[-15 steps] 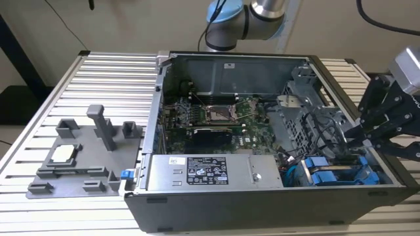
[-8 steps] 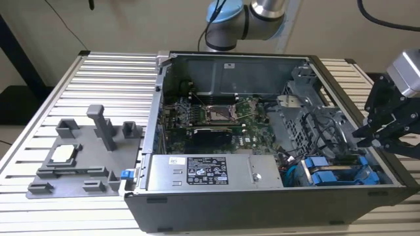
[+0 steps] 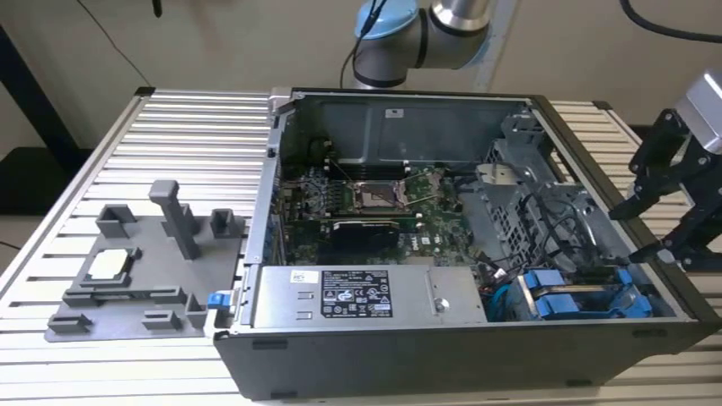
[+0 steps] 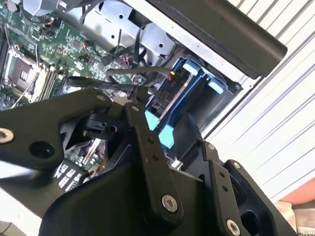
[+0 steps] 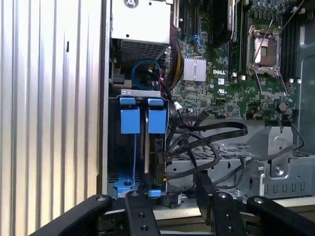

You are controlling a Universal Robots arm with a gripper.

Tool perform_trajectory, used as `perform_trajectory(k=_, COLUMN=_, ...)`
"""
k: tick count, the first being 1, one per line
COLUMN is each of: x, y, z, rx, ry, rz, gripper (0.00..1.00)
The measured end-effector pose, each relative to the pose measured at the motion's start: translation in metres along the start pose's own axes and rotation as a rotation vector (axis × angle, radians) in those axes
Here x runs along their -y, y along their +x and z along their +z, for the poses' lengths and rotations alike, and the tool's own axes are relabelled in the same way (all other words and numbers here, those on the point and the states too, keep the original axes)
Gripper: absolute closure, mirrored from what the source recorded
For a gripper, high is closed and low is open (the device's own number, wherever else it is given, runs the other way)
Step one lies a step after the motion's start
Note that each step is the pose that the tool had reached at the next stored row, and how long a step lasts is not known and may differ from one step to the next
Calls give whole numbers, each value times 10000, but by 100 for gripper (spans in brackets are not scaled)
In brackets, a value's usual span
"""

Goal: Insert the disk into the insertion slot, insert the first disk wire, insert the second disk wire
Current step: 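Insert the second disk wire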

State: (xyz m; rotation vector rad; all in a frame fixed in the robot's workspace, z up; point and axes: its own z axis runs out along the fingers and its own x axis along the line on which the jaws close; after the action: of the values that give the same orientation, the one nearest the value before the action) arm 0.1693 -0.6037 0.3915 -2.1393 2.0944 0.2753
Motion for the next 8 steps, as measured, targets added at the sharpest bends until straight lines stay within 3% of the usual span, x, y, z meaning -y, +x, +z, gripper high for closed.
perform_trajectory(k=2, x=-1, y=-6, z=-6, rx=-6, ry=0, rz=1, gripper=52)
perform_trajectory(k=3, x=-2, y=-12, z=-16, rx=-34, ry=-1, rz=1, gripper=59)
perform_trajectory(k=4, x=-2, y=-14, z=-21, rx=-85, ry=-3, rz=6, gripper=59)
perform_trajectory(k=5, x=-3, y=-15, z=-23, rx=-140, ry=-7, rz=11, gripper=71)
perform_trajectory(k=6, x=-2, y=-16, z=-25, rx=-199, ry=-13, rz=16, gripper=71)
perform_trajectory(k=8, x=-2, y=-19, z=-27, rx=-340, ry=-22, rz=24, gripper=83)
